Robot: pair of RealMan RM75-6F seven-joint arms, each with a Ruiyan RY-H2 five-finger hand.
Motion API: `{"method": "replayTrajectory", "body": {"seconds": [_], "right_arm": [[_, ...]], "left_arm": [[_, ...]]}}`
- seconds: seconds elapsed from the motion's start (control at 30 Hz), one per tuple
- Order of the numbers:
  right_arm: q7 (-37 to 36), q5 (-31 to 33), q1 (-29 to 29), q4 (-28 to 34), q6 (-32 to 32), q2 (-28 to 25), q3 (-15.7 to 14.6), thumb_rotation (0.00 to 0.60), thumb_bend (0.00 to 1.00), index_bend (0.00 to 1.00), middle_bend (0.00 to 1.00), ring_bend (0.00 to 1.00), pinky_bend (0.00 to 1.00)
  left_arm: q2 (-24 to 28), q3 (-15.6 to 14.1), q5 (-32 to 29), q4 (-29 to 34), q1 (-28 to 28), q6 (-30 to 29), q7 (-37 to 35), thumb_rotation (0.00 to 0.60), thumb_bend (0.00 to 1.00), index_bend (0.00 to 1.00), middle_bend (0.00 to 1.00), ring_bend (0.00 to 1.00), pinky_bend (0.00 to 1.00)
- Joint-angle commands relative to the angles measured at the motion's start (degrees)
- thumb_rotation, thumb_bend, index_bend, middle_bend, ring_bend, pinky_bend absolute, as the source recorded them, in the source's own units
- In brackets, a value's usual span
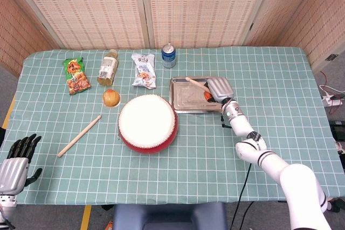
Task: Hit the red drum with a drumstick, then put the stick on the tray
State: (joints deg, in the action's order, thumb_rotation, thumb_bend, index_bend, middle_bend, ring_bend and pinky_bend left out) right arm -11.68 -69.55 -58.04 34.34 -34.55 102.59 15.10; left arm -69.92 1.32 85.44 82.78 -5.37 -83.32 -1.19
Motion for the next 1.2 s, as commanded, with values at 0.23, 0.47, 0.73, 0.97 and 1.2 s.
{"method": "replayTrajectory", "body": {"seconds": [0.23,0.47,0.73,0.97,1.2], "right_arm": [[-9.46,-5.56,-3.15,-13.43,2.92,7.52,-2.63,0.600,0.46,0.61,0.55,0.52,0.59],[-12.39,-7.94,-4.07,-16.86,3.55,9.56,-4.30,0.600,0.43,0.40,0.42,0.34,0.42],[-12.54,-8.77,-3.08,-15.61,1.98,8.36,-4.82,0.600,0.32,0.18,0.26,0.16,0.27],[-11.07,-7.80,-0.83,-11.38,-1.77,5.47,-3.66,0.600,0.27,0.08,0.20,0.11,0.24],[-3.77,-8.59,5.22,2.75,-14.93,-2.29,-3.55,0.600,0.27,0.19,0.20,0.17,0.29]], "left_arm": [[0.47,0.13,-0.51,1.11,-0.25,0.64,1.20,0.600,0.24,0.00,0.01,0.00,0.02],[0.48,0.19,-0.76,1.14,-0.30,0.85,1.24,0.600,0.24,0.00,0.01,0.00,0.02],[0.13,0.20,-0.45,0.30,-0.32,0.62,0.38,0.600,0.24,0.00,0.01,0.00,0.02],[-0.28,0.20,0.28,-0.54,-0.37,0.03,-0.45,0.600,0.24,0.00,0.01,0.00,0.02],[-0.22,0.47,0.52,-0.95,-0.43,-0.50,-0.96,0.600,0.24,0.00,0.01,0.00,0.02]]}}
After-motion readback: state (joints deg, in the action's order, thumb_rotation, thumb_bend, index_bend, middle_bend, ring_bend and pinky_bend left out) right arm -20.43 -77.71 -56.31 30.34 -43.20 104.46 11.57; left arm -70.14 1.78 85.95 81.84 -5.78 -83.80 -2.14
